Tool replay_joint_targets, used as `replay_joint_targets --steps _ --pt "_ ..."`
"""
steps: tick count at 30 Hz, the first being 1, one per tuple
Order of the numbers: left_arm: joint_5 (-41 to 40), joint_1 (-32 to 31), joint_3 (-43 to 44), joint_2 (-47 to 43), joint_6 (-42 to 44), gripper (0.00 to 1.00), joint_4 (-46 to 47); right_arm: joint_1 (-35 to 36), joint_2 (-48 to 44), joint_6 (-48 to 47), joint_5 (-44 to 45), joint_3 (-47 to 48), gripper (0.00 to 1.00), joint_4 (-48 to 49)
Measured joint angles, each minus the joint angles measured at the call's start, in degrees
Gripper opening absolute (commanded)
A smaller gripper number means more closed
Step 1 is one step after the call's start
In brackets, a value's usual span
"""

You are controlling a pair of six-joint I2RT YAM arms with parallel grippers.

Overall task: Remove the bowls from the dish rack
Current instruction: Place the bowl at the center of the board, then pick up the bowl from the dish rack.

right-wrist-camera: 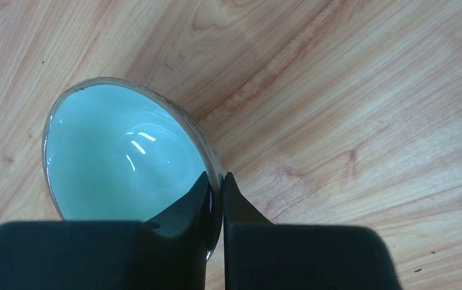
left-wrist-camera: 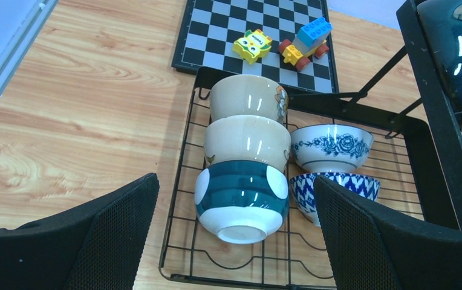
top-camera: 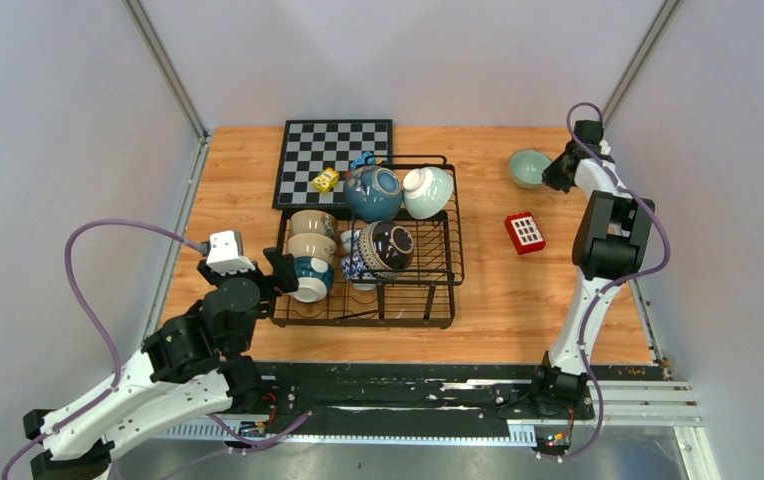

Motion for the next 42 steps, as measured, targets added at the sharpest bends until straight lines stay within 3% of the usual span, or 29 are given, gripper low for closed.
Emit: replay_joint_targets --steps 9,18,25,29,35,38,42 --pt "0.42 0.0 -0.04 -0.07 -0.42 1.0 -0.02 0.0 0.0 -0.37 -0.11 -0.22 0.2 -0.04" --pt "0.87 0.0 -0.2 -0.33 -1.25 1.0 -0.24 0.0 0.0 -1.05 -0.26 -0.22 0.47 -0.04" --pt "1.4 0.0 -0.2 -1.42 -1.62 1.0 -0.83 -0.04 -2.29 -1.33 0.2 -1.01 0.52 -1.11" --pt "1.44 0.0 -0.17 -2.34 -0.07 1.0 -0.33 0.07 -8.0 -1.09 1.09 -1.27 0.52 -2.03" --pt "2.97 0.0 2.93 0.15 4.28 1.0 2.71 3.54 -24.11 -0.94 4.72 -1.14 0.51 -0.35" --pt "3.52 0.0 6.95 3.98 6.58 1.0 4.92 9.51 -33.2 -1.46 8.26 -2.99 0.53 3.28" --pt "5.31 0.0 9.57 6.67 10.71 1.0 9.4 21.18 -49.51 -2.49 8.7 -17.55 0.55 13.0"
